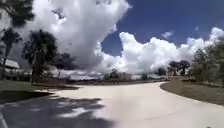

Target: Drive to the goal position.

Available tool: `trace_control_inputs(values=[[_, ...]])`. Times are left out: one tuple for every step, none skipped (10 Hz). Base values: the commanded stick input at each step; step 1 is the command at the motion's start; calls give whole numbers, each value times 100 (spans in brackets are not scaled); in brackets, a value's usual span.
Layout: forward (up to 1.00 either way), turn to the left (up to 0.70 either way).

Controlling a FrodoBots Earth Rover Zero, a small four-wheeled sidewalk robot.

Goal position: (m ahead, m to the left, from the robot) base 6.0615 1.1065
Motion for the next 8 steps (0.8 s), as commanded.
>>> trace_control_inputs(values=[[85, 0], [85, 0], [85, 0], [85, 0], [85, 0], [85, 0], [85, 0], [85, 0]])
